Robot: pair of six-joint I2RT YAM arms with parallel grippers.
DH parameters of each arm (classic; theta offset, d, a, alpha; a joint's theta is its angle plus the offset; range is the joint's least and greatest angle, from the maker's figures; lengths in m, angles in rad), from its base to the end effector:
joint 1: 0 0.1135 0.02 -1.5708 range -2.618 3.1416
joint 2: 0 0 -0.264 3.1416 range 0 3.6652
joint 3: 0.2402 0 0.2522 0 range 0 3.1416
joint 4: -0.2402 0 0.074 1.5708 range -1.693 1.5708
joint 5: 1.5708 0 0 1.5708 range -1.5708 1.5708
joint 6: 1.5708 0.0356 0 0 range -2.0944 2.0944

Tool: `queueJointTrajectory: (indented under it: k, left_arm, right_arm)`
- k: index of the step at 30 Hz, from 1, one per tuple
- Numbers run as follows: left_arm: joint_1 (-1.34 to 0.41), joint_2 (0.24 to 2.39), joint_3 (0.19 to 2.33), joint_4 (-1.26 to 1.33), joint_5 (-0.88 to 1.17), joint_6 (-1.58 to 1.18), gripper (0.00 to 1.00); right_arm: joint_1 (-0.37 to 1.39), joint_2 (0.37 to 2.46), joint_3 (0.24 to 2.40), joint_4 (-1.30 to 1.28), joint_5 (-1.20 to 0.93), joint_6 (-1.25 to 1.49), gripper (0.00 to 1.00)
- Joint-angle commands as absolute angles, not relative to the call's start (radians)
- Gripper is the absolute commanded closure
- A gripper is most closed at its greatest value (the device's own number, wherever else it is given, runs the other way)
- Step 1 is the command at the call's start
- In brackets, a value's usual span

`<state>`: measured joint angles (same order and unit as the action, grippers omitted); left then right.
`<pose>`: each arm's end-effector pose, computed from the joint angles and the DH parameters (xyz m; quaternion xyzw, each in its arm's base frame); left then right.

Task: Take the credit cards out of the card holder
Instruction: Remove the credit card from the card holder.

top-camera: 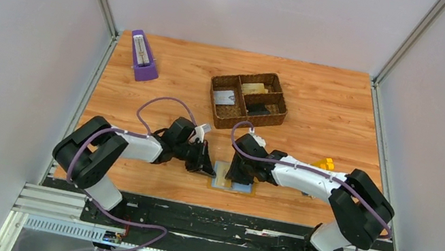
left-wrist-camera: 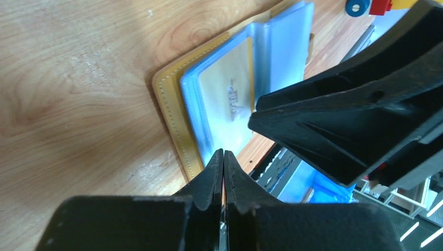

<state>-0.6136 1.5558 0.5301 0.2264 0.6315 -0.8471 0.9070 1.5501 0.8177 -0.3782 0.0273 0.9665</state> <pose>0.2054 -0.1703 0.1255 0.0135 0.8883 -0.4529 0.0745 0.1766 0.2243 0.1601 0.0321 0.9730 0.1759 0.1458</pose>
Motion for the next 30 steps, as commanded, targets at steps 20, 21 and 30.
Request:
queueJointTrajectory:
  k: [20,21,30]
  left_arm:
    - [-0.614,1.639,0.52,0.197,0.556,-0.774,0.95]
    - [-0.615,1.64,0.52,0.194,0.556,-0.772,0.95]
    - [-0.614,1.637,0.518,0.19,0.552,-0.772,0.95]
  right_arm:
    - [0.913,1.497,0.797,-0.383,0.089,0.954,0.69]
    - [0.913,1.5,0.798,-0.382,0.092,0.948,0.68]
    - [0.908,1.526,0.784,-0.344,0.051,0.926,0.68]
